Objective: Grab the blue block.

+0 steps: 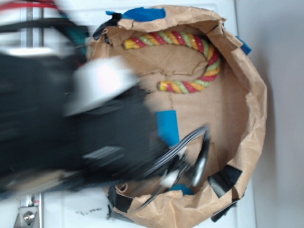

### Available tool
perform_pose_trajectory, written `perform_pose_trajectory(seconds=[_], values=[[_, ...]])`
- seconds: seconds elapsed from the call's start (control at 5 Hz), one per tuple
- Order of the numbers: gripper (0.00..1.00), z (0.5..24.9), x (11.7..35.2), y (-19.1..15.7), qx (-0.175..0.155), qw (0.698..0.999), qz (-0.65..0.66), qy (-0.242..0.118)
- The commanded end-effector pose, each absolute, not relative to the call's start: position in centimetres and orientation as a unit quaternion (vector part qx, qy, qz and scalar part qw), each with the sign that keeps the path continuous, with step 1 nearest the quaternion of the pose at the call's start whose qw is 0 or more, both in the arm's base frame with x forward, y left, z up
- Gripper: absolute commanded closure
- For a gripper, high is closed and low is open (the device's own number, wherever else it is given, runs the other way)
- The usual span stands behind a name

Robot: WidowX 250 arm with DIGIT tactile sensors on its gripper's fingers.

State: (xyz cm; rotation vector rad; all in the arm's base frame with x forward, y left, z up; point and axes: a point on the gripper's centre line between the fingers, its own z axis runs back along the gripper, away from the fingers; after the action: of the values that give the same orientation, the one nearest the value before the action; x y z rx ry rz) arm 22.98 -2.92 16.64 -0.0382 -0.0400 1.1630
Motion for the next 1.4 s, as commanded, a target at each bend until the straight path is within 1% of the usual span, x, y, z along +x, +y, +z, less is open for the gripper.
perform_pose_trajectory(seconds=[0.0, 0.2, 0.4, 0.6, 0.8, 1.0, 1.2], values=[[0.0, 13.2, 26.3, -0.7, -0.019, 0.825, 0.563, -0.033], [0.0, 11.6, 27.0, -1.5, -0.065, 0.831, 0.547, -0.074], [0.0, 10.3, 27.6, -2.1, -0.066, 0.829, 0.55, -0.078], [0.0, 9.3, 28.6, -2.1, -0.066, 0.828, 0.552, -0.07], [0.0, 8.3, 28.8, -2.1, -0.05, 0.823, 0.561, -0.072], [0.0, 7.0, 28.9, -1.7, -0.049, 0.823, 0.561, -0.077], [0.0, 7.2, 28.8, -1.4, -0.063, 0.822, 0.56, -0.081]])
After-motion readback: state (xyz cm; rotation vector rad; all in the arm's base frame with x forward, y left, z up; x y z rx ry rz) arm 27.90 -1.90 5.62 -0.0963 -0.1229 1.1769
